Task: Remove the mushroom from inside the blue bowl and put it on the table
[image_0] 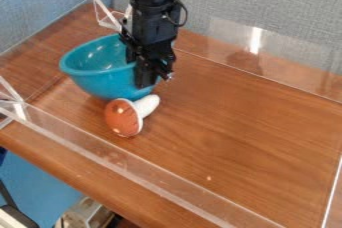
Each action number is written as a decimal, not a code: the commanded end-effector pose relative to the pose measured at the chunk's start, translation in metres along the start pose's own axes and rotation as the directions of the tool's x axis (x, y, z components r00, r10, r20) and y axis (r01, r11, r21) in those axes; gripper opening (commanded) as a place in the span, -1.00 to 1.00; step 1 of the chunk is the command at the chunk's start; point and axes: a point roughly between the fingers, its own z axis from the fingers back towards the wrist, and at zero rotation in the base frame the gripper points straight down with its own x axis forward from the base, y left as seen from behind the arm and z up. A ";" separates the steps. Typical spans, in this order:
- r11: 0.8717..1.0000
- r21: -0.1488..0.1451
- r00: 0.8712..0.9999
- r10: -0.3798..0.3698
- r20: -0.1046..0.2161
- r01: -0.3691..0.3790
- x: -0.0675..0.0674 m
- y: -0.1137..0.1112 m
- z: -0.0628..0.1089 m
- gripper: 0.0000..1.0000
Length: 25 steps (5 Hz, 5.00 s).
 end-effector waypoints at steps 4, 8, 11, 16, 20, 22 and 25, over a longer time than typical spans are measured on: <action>1.000 0.013 0.997 0.006 0.072 -0.007 0.006 -0.017 0.032 -1.00; 0.999 -0.024 0.999 -0.036 0.025 0.036 0.015 -0.035 0.010 -1.00; 0.990 -0.059 0.991 -0.131 -0.003 0.131 0.022 -0.066 -0.007 -1.00; 0.972 -0.077 0.975 -0.222 0.008 0.222 0.020 -0.094 -0.001 -1.00; 0.975 -0.095 0.978 -0.196 0.063 0.202 0.003 -0.088 0.012 -1.00; 0.977 -0.109 0.981 -0.176 0.075 0.184 -0.010 -0.080 0.008 1.00; 0.980 -0.120 0.986 -0.151 0.071 0.158 -0.021 -0.064 -0.009 1.00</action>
